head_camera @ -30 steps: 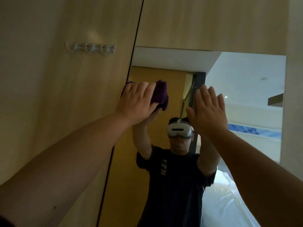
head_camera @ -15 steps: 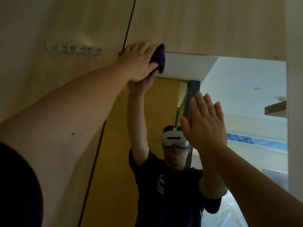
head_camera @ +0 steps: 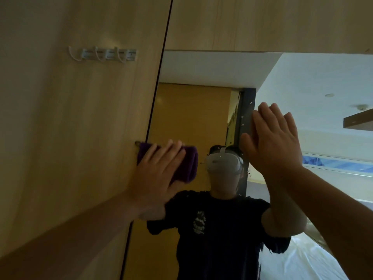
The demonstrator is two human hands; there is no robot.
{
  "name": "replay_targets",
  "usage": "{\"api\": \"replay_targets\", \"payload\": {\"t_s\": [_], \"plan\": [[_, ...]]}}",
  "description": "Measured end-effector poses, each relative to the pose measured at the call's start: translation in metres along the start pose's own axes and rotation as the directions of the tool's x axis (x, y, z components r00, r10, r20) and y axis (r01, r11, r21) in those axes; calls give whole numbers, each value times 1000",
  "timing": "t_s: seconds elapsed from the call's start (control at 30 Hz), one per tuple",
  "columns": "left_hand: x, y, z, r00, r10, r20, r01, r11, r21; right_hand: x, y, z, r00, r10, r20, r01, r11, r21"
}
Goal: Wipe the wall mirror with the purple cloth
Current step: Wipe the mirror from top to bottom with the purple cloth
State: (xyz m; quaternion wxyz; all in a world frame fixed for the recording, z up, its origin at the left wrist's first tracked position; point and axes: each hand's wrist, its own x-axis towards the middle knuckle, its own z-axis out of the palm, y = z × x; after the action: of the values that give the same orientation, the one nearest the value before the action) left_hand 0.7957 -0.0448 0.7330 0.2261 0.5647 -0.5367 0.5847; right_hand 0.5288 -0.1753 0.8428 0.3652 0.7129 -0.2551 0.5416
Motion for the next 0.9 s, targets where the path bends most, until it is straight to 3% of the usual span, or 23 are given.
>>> {"api": "replay_targets", "payload": {"t_s": [0.17, 0.3, 0.4, 0.57, 0.73, 0.83, 0.9], "plan": [[-48, 19, 10, 998, 66, 2, -66, 998, 17, 0, 2, -8, 1000, 5, 15, -7, 991, 136], [-35, 14, 6, 990, 66, -123, -69, 997, -20, -3, 33, -26, 999, 51, 2, -51, 994, 100], [8, 11, -6, 968, -29, -249, 5, 995, -96, -14, 60, -28, 996, 66, 62, -65, 998, -17], [152, -3, -51, 953, -41, -300, 21, 997, -70, -20, 72, -17, 998, 50, 47, -47, 997, -68], [282, 10, -91, 981, -116, -156, 104, 991, -82, -22, 76, -11, 999, 41, 22, -40, 998, -54], [288, 30, -69, 999, -52, -10, 52, 998, -33, -22, 76, -12, 999, 32, -3, -32, 999, -36], [268, 40, -53, 998, -38, -44, 38, 999, -11, -23, 76, -13, 1000, 21, -17, -21, 1000, -11]]}}
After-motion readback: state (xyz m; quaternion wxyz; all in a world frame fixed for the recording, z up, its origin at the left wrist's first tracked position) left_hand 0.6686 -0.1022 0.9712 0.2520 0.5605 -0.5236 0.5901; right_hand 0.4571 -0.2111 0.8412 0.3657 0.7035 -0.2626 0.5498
